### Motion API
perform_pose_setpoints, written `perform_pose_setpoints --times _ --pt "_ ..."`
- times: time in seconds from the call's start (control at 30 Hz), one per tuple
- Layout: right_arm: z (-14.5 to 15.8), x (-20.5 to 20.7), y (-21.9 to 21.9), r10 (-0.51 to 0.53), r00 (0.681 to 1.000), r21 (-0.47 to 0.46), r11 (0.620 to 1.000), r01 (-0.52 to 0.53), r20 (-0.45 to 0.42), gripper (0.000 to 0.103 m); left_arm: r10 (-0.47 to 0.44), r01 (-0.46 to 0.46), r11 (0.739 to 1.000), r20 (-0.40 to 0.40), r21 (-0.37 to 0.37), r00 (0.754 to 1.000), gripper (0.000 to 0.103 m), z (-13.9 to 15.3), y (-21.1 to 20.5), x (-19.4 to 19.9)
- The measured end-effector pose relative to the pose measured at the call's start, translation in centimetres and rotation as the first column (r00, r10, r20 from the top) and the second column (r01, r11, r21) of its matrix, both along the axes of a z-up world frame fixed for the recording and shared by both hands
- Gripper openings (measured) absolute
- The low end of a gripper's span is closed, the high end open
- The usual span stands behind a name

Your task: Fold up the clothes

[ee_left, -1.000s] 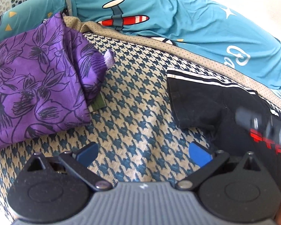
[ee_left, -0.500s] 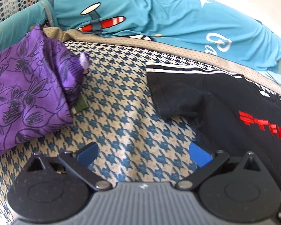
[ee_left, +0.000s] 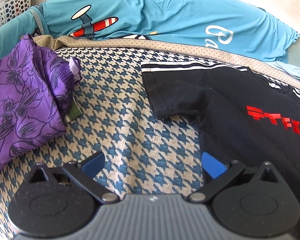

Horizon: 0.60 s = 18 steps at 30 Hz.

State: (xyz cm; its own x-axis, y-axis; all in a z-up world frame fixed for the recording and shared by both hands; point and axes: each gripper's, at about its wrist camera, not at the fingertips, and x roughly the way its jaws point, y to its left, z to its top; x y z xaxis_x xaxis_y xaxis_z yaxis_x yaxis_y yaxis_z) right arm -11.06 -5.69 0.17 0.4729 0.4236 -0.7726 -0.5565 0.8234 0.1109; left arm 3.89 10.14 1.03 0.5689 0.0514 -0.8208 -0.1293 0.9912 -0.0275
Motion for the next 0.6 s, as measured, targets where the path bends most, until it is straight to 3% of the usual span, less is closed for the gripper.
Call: perform_pose_setpoints --times 0.23,0.4,0.47,0.6 --pt "-0.7 -2.2 2.4 0.066 0.998 -0.078 0.995 -0.067 -0.012 0.037 0.014 -0.014 1.000 -0.003 0.003 1.000 0.103 -0.1 0.6 -0.2" --pt "-1.7 -3.9 3.6 0.092 0.994 -0.167 0.983 -0.080 0.065 0.037 0.028 -0.028 1.000 0.003 0.000 1.000 0.103 0.1 1.3 -0.4" --pt "-1.8 -4.2 3.7 0.091 0.993 -0.173 0.982 -0.077 0.076 0.033 0.037 -0.037 0.999 0.005 -0.001 0.999 0.103 0.2 1.5 -0.4" --pt "-1.7 -4.0 3.4 0.073 0.995 -0.150 0.987 -0.063 0.064 0.010 0.042 -0.042 0.999 0.010 -0.009 0.999 0.103 0.4 1.7 -0.5"
